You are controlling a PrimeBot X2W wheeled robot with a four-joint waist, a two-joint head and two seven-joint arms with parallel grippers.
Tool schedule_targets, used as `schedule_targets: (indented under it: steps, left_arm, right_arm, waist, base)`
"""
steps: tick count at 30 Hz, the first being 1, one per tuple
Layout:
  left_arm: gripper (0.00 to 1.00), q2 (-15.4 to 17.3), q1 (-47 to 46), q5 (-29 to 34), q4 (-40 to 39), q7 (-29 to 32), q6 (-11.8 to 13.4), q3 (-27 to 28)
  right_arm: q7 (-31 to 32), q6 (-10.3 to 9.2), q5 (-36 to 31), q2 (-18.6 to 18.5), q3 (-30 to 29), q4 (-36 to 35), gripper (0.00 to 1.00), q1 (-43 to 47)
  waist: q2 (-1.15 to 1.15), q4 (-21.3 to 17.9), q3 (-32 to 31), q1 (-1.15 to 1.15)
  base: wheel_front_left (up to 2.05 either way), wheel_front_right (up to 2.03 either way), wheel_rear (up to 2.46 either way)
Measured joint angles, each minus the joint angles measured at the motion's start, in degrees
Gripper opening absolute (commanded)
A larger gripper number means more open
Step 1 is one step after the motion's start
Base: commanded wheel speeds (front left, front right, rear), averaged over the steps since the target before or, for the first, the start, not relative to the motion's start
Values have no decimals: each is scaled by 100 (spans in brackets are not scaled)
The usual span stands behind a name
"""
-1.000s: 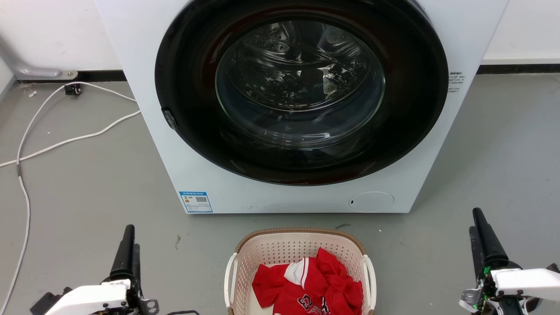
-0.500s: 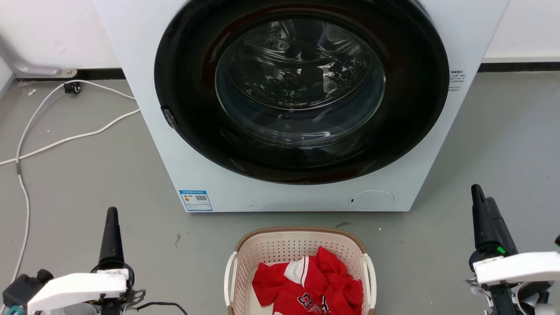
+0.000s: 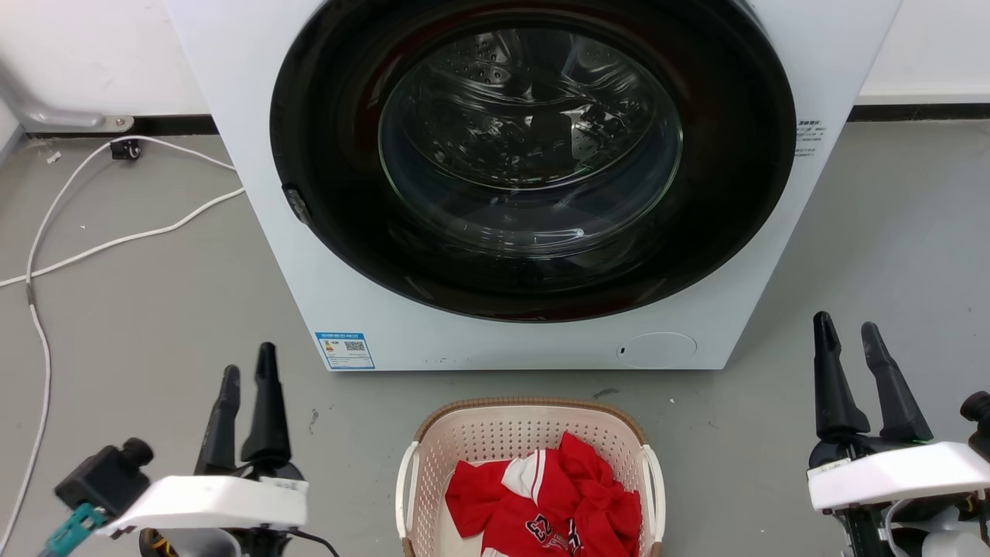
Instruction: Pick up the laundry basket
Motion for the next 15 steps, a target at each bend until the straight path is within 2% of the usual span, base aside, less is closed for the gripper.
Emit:
schedule_targets:
  steps: [6,15]
  left_arm:
    - [100,1,61,880,-64,-100,63,-337]
    - [100,58,93,1794,-87,-230,186,-673]
  right_arm:
    - [-97,1,-535,0,32,-48,100,60]
    - [-238,1,-1184,0,-32,-27,100,118]
  waist:
    - [0,-9,14,0]
    - [0,-16,29,0]
  base:
    - [0,0,0]
    - [0,0,0]
